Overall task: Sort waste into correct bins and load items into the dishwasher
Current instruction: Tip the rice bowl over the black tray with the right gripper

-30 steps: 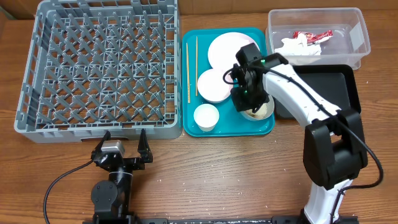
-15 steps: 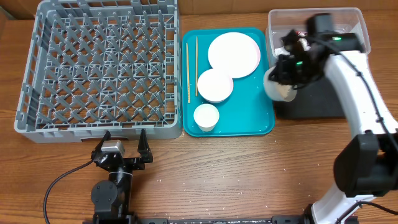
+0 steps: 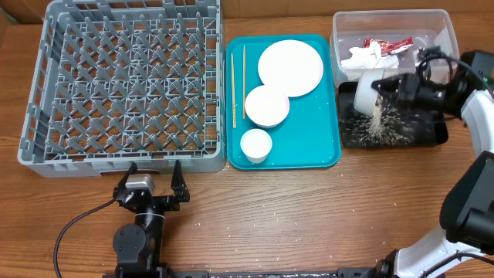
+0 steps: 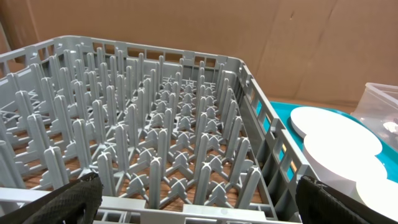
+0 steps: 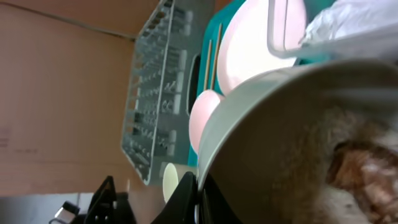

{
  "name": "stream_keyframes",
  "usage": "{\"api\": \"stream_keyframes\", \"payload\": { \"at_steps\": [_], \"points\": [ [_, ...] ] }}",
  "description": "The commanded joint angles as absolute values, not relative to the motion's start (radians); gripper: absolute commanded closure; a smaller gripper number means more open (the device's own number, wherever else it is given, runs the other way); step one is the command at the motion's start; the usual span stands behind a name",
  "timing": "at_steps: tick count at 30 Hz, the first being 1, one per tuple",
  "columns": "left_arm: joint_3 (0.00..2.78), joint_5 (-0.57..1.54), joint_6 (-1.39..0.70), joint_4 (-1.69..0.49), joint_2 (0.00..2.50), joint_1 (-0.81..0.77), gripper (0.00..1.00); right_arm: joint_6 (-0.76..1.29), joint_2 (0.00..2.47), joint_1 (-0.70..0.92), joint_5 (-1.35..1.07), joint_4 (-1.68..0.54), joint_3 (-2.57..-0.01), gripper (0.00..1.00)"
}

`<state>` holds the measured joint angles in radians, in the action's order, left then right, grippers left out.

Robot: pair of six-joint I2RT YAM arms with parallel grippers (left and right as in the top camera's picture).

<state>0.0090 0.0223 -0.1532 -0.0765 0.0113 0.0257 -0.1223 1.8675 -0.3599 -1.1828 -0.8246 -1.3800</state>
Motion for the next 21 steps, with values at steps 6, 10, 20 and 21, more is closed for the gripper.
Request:
{"api": "stream_keyframes", "payload": {
  "at_steps": [6,10,20,21],
  "points": [
    [0.005,0.019,-0.134,-0.078,0.004,0.021,0.0,-0.109,1.867,-0.381,-1.386,-0.64,-1.262,0.96],
    [0.005,0.019,-0.134,-0.078,0.004,0.021,0.0,-0.052,1.88,-0.403,-1.412,-0.591,-1.262,0.96],
    [0.005,0.018,-0.134,-0.078,0.004,0.021,0.0,0.488,1.88,-0.478,-1.416,-0.374,-1.262,0.96],
    [0.005,0.019,-0.134,-0.078,0.004,0.021,0.0,0.525,1.88,-0.478,-1.416,-0.367,-1.262,0.96]
  ]
}}
